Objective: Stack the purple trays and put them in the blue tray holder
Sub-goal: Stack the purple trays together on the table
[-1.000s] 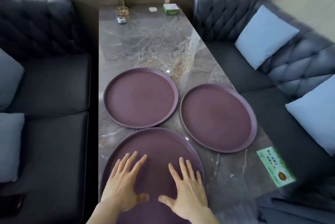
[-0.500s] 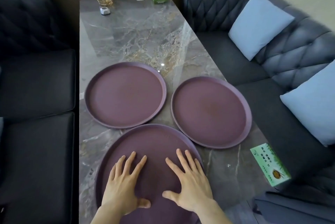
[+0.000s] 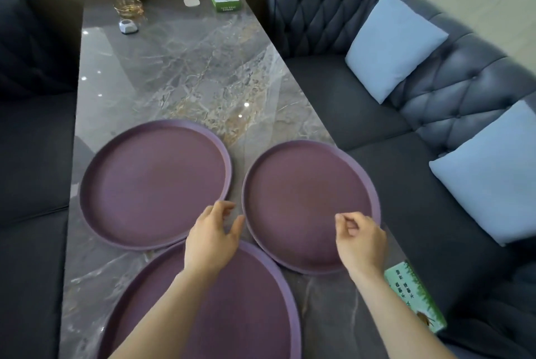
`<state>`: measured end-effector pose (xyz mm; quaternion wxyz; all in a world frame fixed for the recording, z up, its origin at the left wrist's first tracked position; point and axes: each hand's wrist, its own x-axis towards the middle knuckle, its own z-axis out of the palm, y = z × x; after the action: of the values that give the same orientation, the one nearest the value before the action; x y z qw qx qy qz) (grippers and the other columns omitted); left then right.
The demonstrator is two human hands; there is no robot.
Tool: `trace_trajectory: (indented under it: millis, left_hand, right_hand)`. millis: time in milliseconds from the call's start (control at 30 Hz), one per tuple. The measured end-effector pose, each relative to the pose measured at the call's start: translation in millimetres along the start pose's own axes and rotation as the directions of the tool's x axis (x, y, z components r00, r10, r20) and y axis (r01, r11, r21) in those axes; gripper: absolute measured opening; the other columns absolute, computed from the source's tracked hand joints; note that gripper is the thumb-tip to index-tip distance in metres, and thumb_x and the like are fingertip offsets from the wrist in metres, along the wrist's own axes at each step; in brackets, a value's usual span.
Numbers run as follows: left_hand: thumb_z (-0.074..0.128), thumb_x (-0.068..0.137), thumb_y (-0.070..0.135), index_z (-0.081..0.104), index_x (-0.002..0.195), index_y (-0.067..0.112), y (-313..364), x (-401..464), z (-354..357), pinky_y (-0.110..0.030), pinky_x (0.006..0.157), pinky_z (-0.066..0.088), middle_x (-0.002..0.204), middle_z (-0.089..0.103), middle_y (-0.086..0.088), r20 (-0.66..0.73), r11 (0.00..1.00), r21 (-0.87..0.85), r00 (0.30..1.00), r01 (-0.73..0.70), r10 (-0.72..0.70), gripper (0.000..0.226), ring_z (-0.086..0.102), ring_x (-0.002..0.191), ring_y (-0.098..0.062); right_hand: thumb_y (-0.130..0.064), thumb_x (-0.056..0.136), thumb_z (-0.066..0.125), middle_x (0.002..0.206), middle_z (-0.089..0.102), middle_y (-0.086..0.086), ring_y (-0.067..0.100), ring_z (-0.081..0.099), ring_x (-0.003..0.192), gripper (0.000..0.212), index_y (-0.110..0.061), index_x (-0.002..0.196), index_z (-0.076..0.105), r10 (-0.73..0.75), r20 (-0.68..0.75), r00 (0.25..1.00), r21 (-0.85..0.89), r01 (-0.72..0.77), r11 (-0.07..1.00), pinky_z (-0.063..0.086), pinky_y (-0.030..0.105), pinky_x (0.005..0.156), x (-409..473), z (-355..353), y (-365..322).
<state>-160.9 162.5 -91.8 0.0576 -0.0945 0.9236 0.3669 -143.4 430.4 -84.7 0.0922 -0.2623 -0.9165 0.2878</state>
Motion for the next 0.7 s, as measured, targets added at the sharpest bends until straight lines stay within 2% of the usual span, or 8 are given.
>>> trace_trajectory:
  millis: [33,100,167,233,367,533,600,700]
  left_hand:
    - [0.058,0.089,0.050,0.055,0.127,0.031,10.0,15.3,6.0,-0.035,0.088,0.047,0.123,0.060,0.006,0.032,0.999,-0.042,0.999,0.026,-0.025,0.043,0.060,0.116,-0.017]
    - [0.059,0.089,0.050,0.044,0.142,0.029,26.5,42.0,17.7,-0.039,0.100,0.043,0.139,0.052,-0.001,0.102,0.992,-0.092,0.992,0.085,-0.076,0.060,0.050,0.131,-0.022]
    - [0.061,0.089,0.051,0.032,0.152,0.027,37.3,62.9,28.5,-0.042,0.109,0.037,0.152,0.041,-0.004,0.158,0.980,-0.129,0.979,0.151,-0.130,0.074,0.039,0.142,-0.025]
    - [0.063,0.088,0.051,0.023,0.157,0.026,43.7,75.4,38.9,-0.043,0.115,0.031,0.160,0.032,-0.004,0.215,0.958,-0.176,0.959,0.225,-0.186,0.084,0.031,0.148,-0.025]
    - [0.071,0.080,0.053,0.017,0.158,0.031,46.6,84.0,56.6,-0.048,0.120,0.023,0.161,0.031,-0.006,0.279,0.917,-0.235,0.926,0.322,-0.253,0.097,0.020,0.150,-0.029]
    - [0.074,0.052,0.067,0.020,0.154,0.042,51.9,78.2,43.9,-0.051,0.114,0.038,0.159,0.035,0.002,0.303,0.794,-0.470,0.915,0.386,-0.265,0.118,0.034,0.146,-0.022]
    - [0.075,0.060,0.061,0.026,0.153,0.037,57.3,69.7,31.2,-0.047,0.112,0.041,0.155,0.041,0.002,0.237,0.809,-0.476,0.936,0.344,-0.259,0.108,0.043,0.141,-0.020]
    - [0.070,0.081,0.046,0.040,0.150,0.026,54.0,46.7,4.4,-0.040,0.108,0.042,0.142,0.058,0.000,0.021,0.885,-0.359,0.951,0.296,-0.309,0.077,0.055,0.130,-0.022]
  right_hand:
    - [-0.038,0.087,0.061,0.093,0.072,0.000,0.021,0.068,0.083,0.016,-0.026,0.091,0.071,0.064,-0.011,0.998,0.008,-0.064,0.998,0.053,0.034,0.072,17.4,-2.6,6.8]
    - [-0.039,0.088,0.061,0.120,0.064,0.008,0.028,0.063,0.107,0.033,-0.024,0.116,0.065,0.182,0.043,0.982,-0.027,-0.181,0.983,0.050,0.042,0.089,48.5,-6.4,20.2]
    - [-0.044,0.088,0.061,0.143,0.048,0.009,0.032,0.049,0.129,0.057,-0.024,0.139,0.047,0.293,0.156,0.943,-0.028,-0.292,0.956,0.043,0.050,0.103,71.2,-9.3,29.5]
    - [-0.049,0.086,0.063,0.155,0.034,0.006,0.032,0.037,0.140,0.073,-0.028,0.149,0.032,0.365,0.249,0.897,0.039,-0.386,0.922,0.036,0.052,0.111,85.4,-7.3,36.1]
    - [-0.053,0.081,0.066,0.153,0.039,0.003,0.030,0.042,0.136,0.074,-0.030,0.145,0.037,0.421,0.272,0.865,0.190,-0.478,0.858,0.038,0.051,0.110,97.2,0.3,36.1]
    - [-0.058,0.078,0.064,0.145,0.048,0.005,0.031,0.052,0.126,0.069,-0.027,0.137,0.047,0.472,0.197,0.859,0.273,-0.511,0.815,0.043,0.052,0.105,95.9,-6.3,27.2]
    - [-0.061,0.077,0.062,0.139,0.054,0.006,0.032,0.057,0.119,0.068,-0.027,0.134,0.049,0.454,0.130,0.881,0.234,-0.472,0.850,0.046,0.053,0.100,88.4,-13.6,21.4]
    - [-0.055,0.082,0.060,0.135,0.056,0.009,0.035,0.059,0.114,0.062,-0.025,0.135,0.048,0.419,0.047,0.907,0.118,-0.421,0.899,0.049,0.052,0.094,67.6,-24.9,9.3]
